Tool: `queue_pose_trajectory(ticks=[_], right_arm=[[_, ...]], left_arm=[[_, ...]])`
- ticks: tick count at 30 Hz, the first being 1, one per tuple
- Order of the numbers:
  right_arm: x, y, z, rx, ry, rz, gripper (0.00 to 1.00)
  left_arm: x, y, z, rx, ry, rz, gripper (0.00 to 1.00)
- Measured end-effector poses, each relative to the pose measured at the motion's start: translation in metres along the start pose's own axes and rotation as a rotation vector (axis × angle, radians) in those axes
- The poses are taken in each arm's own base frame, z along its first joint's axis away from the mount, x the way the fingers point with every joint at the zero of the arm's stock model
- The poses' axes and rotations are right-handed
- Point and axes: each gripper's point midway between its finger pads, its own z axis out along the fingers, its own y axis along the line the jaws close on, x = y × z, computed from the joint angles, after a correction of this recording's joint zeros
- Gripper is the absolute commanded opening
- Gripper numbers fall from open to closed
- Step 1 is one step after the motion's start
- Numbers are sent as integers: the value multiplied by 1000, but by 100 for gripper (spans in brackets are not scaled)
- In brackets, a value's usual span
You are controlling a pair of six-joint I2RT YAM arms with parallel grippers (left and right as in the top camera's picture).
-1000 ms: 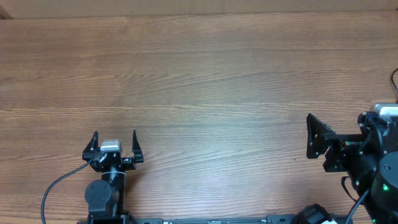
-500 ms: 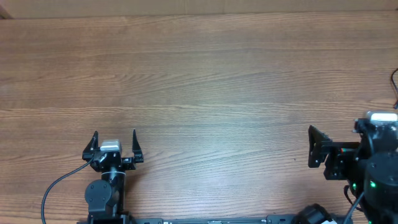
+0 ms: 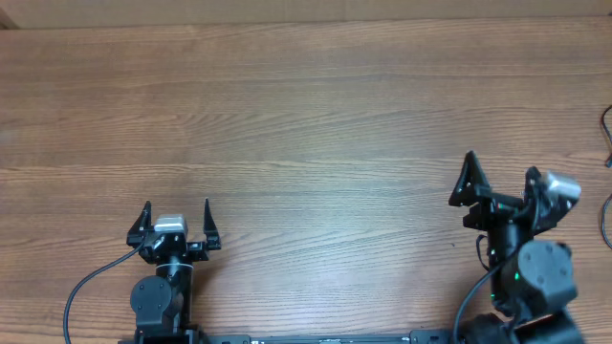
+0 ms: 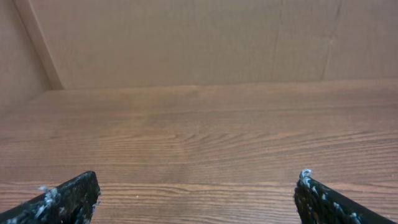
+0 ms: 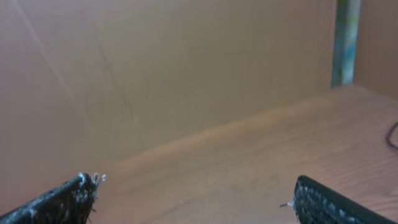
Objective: Untangle cables
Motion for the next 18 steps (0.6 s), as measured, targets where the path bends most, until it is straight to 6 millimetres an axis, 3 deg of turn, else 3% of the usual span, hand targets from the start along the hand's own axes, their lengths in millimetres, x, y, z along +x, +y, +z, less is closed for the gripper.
queue_pose_trajectory(ticks=[7, 18], right_arm=[[26, -33, 2, -22, -215, 53, 100], [46, -53, 4, -19, -211, -122, 100]], left_arm=[[0, 0, 0, 0, -1, 0, 99], [0, 0, 0, 0, 0, 0, 99]])
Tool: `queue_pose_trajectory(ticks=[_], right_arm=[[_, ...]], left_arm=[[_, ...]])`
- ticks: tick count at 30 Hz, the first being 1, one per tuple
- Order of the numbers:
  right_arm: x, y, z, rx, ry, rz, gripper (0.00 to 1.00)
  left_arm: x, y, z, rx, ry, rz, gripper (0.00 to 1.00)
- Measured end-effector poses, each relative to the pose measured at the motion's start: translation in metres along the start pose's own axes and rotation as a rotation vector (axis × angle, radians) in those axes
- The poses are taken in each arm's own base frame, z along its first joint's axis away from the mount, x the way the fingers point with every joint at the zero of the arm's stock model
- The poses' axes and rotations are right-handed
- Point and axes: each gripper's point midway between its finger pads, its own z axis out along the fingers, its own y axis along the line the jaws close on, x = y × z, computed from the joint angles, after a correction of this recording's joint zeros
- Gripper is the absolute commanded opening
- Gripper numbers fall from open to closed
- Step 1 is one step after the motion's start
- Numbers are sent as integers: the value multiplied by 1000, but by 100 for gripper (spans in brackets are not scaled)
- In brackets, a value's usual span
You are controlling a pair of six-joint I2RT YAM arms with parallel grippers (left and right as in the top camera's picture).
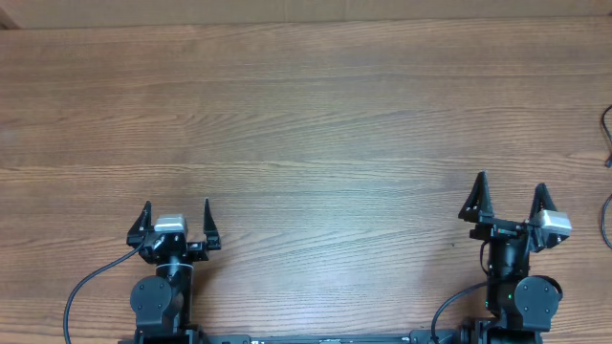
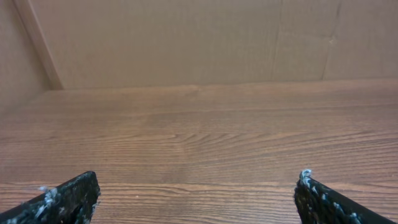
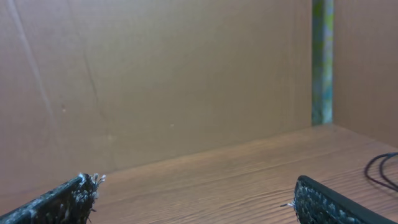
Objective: Untangle cables
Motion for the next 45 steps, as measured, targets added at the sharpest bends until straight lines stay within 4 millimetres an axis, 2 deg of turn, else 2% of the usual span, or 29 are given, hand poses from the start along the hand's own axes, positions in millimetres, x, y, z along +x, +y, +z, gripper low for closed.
queue_pose_trajectory(ticks=[3, 6, 9, 16, 26, 45], right_arm=[[3, -4, -2, 9, -12, -13, 100], [19, -6, -5, 7, 19, -22, 100], [20, -3, -5, -9, 26, -25, 100], [27, 20, -7, -113, 48, -92, 100], [61, 19, -11, -130, 189, -147, 100], [62, 23, -12, -149, 195, -112, 100]], left_arm=[[0, 0, 0, 0, 0, 0, 99], [0, 0, 0, 0, 0, 0, 100], [0, 0, 0, 0, 0, 0, 99], [0, 0, 0, 0, 0, 0, 100], [0, 0, 0, 0, 0, 0, 100], [0, 0, 0, 0, 0, 0, 100]])
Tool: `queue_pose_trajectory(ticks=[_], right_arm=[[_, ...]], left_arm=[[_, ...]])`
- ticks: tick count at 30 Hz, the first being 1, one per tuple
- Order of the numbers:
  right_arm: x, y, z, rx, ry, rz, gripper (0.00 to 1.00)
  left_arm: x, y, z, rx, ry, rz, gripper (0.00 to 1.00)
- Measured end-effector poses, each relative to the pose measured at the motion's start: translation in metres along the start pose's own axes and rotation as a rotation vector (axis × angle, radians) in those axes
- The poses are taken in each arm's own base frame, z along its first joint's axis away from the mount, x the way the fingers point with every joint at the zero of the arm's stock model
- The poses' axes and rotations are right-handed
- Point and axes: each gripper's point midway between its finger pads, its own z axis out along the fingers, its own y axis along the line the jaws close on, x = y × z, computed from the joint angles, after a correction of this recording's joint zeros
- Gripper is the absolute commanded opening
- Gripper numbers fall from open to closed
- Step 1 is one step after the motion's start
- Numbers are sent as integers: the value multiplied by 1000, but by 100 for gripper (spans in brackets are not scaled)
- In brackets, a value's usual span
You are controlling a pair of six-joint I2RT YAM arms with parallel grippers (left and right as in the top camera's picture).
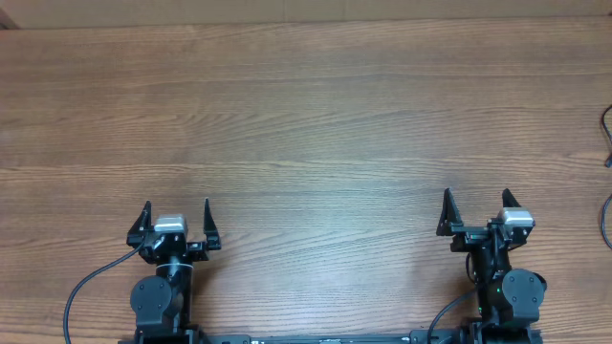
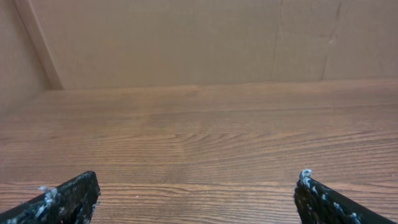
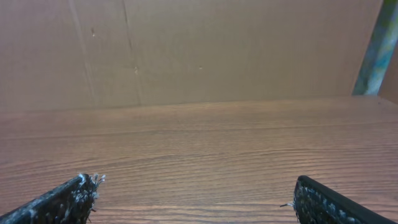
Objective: Untangle cables
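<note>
Thin dark cables [image 1: 606, 143] show only as short loops at the far right edge of the overhead view, mostly cut off by the frame. My left gripper [image 1: 177, 210] rests open near the front edge on the left, nothing between its fingers [image 2: 68, 199]. My right gripper [image 1: 475, 203] is open near the front edge on the right, facing straight ahead, well to the left of the cables; its fingers [image 3: 323, 202] frame bare wood. Neither wrist view shows any cable.
A wooden table [image 1: 306, 124] fills the overhead view. A brown cardboard wall [image 2: 186, 37] stands along the far side, and a greenish strip [image 3: 376, 50] shows at the right of the right wrist view.
My right gripper has moved left and slightly toward the front edge and now faces straight ahead; the cable seen at the right of its view is gone. The left arm has not moved.
My right arm was first raised and turned toward the right side, open. Then it sat lower near the front right, a cable loop at the edge of its view. Now it rests further left, facing forward. The left gripper stayed open and still throughout.
</note>
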Motion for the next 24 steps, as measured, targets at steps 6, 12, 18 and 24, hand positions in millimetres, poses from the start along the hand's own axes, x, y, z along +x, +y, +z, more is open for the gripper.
queue_pose_trajectory(ticks=[6, 12, 18, 24], right_arm=[[0, 0, 0, 0, 0, -39, 100], [0, 0, 0, -2, 0, -25, 100], [0, 0, 0, -2, 0, -14, 100], [0, 0, 0, -2, 0, -11, 100]], left_arm=[[0, 0, 0, 0, 0, 0, 100], [0, 0, 0, 0, 0, 0, 100], [0, 0, 0, 0, 0, 0, 100], [0, 0, 0, 0, 0, 0, 99]])
